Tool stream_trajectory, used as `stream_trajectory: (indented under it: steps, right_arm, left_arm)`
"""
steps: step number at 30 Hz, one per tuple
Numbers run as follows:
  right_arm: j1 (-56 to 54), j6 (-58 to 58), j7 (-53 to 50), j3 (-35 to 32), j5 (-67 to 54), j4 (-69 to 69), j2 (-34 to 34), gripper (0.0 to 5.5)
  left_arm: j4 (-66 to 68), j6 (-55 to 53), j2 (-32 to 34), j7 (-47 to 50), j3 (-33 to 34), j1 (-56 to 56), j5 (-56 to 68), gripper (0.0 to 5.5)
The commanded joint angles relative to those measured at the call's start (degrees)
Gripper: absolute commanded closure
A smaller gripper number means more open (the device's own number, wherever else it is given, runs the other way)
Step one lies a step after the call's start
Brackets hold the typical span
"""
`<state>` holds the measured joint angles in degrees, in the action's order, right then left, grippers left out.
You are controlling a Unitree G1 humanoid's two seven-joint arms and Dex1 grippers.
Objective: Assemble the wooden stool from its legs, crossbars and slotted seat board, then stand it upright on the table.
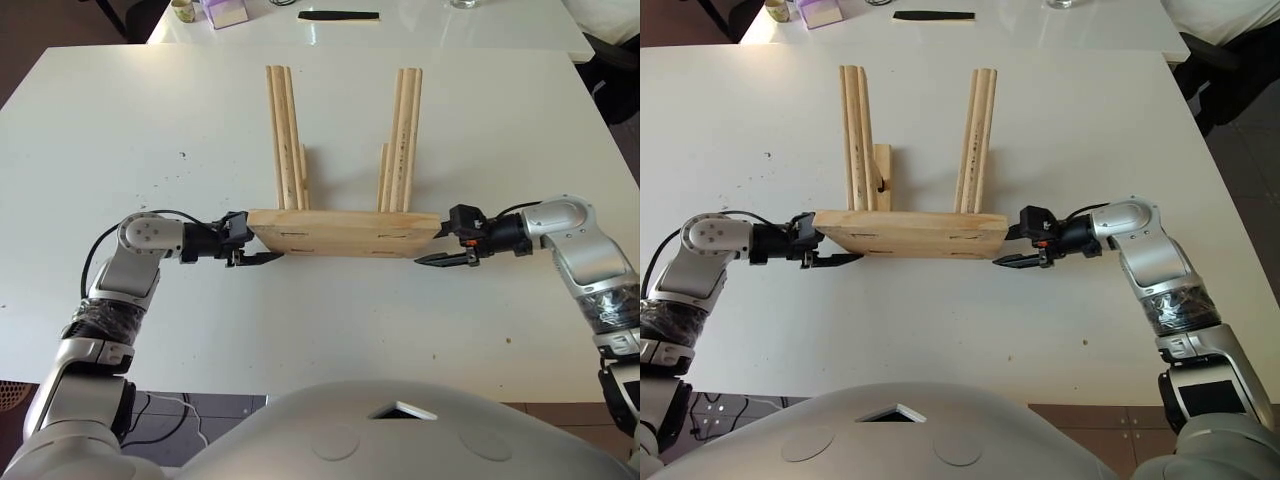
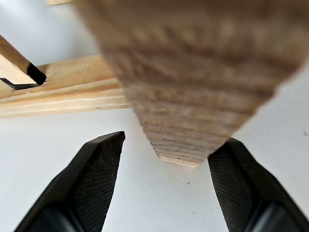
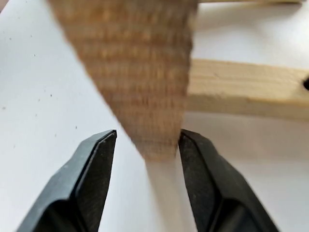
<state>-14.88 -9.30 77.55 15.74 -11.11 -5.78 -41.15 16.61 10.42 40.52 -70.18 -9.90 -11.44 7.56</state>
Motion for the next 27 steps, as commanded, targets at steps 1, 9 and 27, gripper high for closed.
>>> stream_trajectory:
  steps: [1,9,27]
  right_arm:
    - [-2.09,-0.22,-0.36,0.49,0.32,-0.60,1.29,3.18]
    - [-1.31,1.58,-0.31,1.21,1.81,-2.27,1.22,4.02]
    - [36.35,-11.12,-3.18,-16.34,-15.30,37.04,-13.22,4.17]
  left_arm:
    - [0.89,0.96,-1.38,0.35,-0.22,-1.97,-0.12,2.70]
    - [-0.38,0.90,-1.43,-2.47,-0.56,-1.02,1.26,3.87]
    - [-43.83,-16.38,6.22,2.16,7.05,41.91,15.82,4.17]
